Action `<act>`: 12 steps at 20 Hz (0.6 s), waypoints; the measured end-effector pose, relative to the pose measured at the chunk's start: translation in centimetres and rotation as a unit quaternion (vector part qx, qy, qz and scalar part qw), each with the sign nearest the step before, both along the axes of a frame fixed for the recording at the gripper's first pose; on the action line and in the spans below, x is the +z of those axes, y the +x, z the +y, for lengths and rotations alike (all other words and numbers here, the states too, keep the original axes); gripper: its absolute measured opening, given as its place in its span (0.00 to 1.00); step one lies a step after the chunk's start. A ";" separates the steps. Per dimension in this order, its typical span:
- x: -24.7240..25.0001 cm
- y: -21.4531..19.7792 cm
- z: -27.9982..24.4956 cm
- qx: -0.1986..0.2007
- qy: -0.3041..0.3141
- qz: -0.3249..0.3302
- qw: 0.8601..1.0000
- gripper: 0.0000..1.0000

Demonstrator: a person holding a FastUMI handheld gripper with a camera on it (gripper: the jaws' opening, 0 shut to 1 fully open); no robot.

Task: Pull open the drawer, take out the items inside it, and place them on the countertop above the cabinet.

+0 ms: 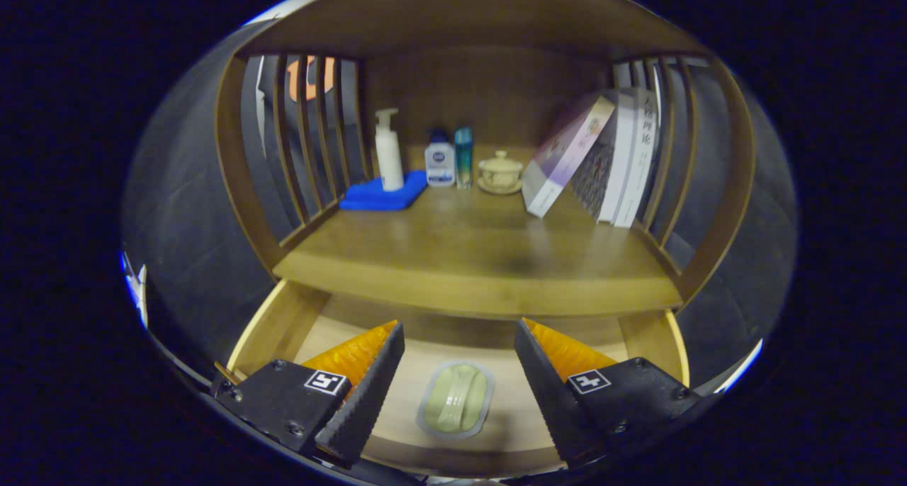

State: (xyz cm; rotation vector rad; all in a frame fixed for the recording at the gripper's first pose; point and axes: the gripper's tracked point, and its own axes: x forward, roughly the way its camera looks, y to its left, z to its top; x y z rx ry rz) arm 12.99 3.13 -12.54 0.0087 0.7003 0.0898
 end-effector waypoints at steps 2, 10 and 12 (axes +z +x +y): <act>-2.2 -0.5 0.5 0.000 0.021 0.055 0.998 0.97; -8.6 -1.4 0.0 -0.032 0.021 0.197 0.980 0.66; -9.4 -1.5 -0.3 -0.033 0.010 0.211 0.977 0.61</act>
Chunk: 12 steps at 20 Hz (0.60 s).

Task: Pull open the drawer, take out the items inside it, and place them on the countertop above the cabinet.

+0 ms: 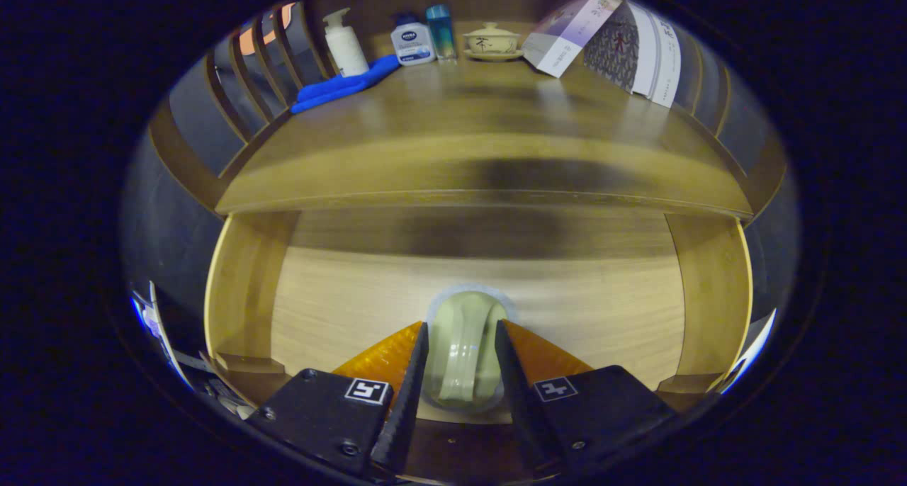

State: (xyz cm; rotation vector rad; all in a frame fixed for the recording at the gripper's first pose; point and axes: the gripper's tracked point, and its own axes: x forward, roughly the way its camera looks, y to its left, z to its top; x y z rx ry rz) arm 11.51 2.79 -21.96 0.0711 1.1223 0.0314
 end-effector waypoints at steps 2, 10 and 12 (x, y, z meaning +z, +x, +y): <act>-0.5 -0.1 0.2 0.001 -0.002 0.011 1.000 0.58; 0.6 -0.4 0.2 0.001 0.012 0.015 1.000 0.22; 1.8 -0.4 0.0 0.002 0.009 0.005 1.000 0.22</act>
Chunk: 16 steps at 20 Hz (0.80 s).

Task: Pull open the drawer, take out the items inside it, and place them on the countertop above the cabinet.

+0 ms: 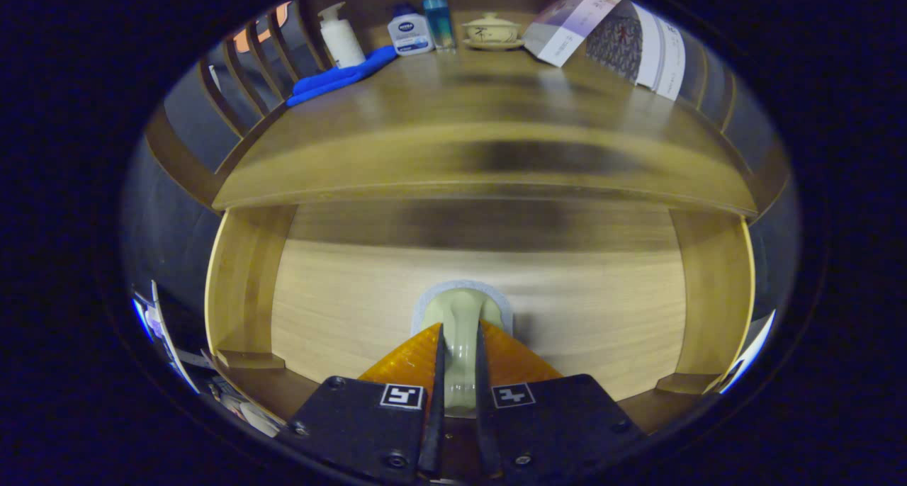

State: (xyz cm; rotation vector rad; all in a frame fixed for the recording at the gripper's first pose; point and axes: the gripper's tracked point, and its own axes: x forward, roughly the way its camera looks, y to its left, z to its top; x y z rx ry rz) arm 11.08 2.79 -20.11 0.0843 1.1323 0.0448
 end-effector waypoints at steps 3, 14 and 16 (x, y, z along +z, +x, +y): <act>2.4 -0.8 0.4 0.011 0.004 -0.009 1.000 0.22; 12.2 2.0 -0.5 0.003 0.003 -0.065 0.998 0.22; 13.7 4.0 -0.8 -0.008 0.006 -0.073 0.997 0.22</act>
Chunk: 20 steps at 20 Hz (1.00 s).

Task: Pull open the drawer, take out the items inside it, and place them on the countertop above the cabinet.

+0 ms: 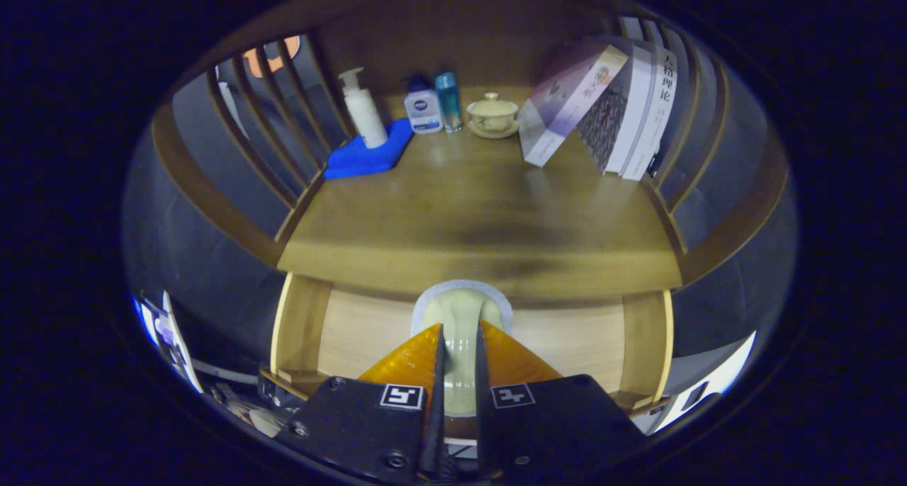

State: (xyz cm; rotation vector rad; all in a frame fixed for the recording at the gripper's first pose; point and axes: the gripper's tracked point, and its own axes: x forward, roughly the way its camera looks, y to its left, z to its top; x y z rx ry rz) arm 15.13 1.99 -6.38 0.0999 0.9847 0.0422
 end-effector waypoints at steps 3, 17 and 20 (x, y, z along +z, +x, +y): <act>1.1 3.1 -0.4 -0.008 -0.007 -0.002 1.000 0.22; -2.6 11.6 1.2 -0.022 0.013 0.045 0.999 0.22; -2.6 11.7 1.1 -0.018 0.014 0.041 0.999 0.23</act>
